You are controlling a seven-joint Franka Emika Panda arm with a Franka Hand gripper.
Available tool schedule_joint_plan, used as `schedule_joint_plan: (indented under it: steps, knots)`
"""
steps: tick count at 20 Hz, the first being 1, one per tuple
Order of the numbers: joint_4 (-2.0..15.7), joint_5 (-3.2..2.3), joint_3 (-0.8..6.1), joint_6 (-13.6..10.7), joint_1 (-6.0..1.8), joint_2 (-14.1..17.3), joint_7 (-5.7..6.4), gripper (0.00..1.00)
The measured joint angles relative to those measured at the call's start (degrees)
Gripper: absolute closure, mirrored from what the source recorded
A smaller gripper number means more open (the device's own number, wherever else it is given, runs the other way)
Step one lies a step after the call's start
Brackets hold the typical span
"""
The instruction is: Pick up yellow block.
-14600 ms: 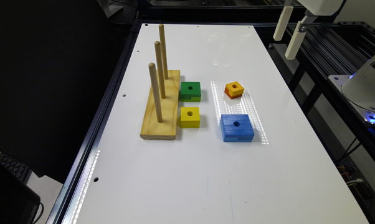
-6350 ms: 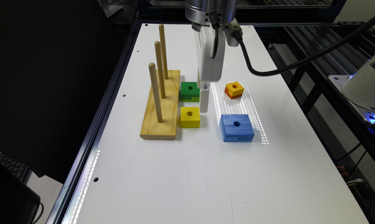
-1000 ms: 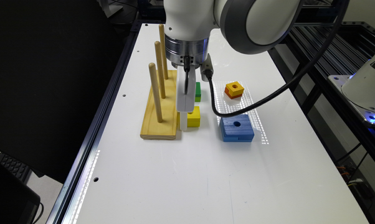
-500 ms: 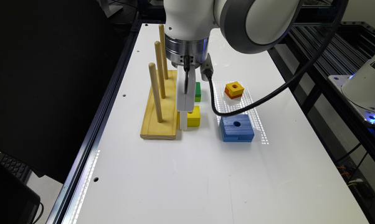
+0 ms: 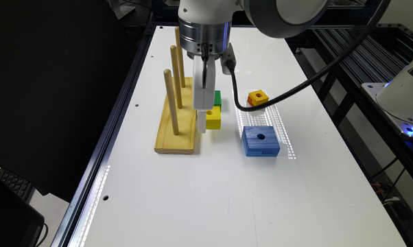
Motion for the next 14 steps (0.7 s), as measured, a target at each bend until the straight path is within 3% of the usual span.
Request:
schedule_joint_plan:
  steps: [7,12,14]
  knots:
    - [-0.02,0.0,0.04,-0.65,0.0,-1.06,0.0,1.0]
    - [-0.05,0.0,0.24,-5.7,0.01,-5.96,0.18,1.0]
    - [-0.09,0.0,0.29,-6.46,0.01,-6.63,0.21,1.0]
